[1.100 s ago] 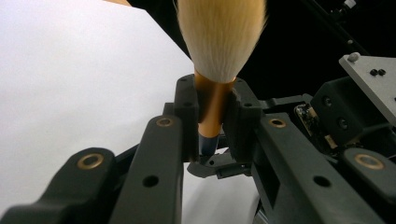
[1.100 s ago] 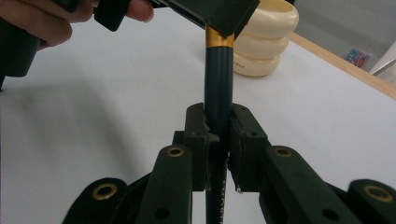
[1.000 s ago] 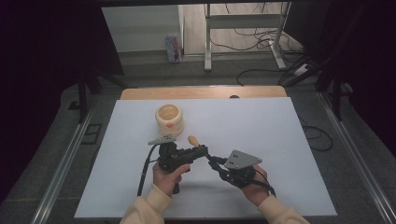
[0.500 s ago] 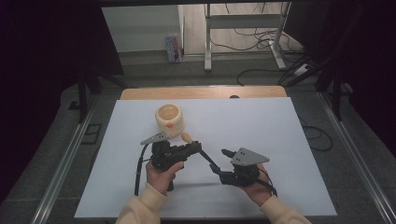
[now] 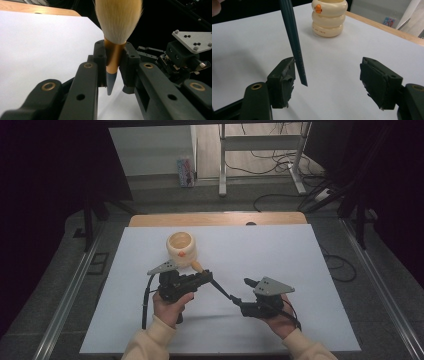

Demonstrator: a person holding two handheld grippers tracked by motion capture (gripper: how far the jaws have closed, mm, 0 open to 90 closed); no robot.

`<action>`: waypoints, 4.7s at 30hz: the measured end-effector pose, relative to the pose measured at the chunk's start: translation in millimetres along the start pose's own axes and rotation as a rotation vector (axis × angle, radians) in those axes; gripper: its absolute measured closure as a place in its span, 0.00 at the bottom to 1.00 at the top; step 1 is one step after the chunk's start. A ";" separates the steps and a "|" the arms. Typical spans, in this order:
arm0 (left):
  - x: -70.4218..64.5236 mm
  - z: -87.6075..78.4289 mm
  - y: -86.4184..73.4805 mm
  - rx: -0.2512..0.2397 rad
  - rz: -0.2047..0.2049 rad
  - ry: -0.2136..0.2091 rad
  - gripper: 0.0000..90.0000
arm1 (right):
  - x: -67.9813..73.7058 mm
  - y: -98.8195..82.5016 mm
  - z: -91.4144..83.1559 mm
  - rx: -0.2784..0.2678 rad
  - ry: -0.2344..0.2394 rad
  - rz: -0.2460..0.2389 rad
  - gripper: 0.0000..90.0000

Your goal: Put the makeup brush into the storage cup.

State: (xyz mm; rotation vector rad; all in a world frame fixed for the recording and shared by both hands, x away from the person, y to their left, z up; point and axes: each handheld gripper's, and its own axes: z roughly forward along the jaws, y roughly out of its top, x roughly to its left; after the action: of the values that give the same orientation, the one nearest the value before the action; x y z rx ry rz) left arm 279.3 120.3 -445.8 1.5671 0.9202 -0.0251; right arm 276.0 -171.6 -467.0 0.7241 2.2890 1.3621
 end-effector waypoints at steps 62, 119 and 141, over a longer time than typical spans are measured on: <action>14.1 -17.3 60.1 -0.072 -0.018 0.054 0.87 | -43.5 -33.3 -57.7 0.048 -0.079 0.169 0.24; 56.3 -37.5 103.7 -0.105 -0.027 0.219 0.87 | -51.4 -33.1 -49.6 0.077 -0.126 0.126 0.21; 74.0 -54.3 111.2 -0.114 -0.048 0.304 0.87 | -51.9 -34.5 -49.2 0.085 -0.132 0.123 0.21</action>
State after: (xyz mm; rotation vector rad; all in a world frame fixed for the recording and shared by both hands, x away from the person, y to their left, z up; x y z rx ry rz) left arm 365.7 213.7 -378.0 1.4659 1.1762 0.2337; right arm 281.7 -250.6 -472.0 0.9669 2.2415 1.2345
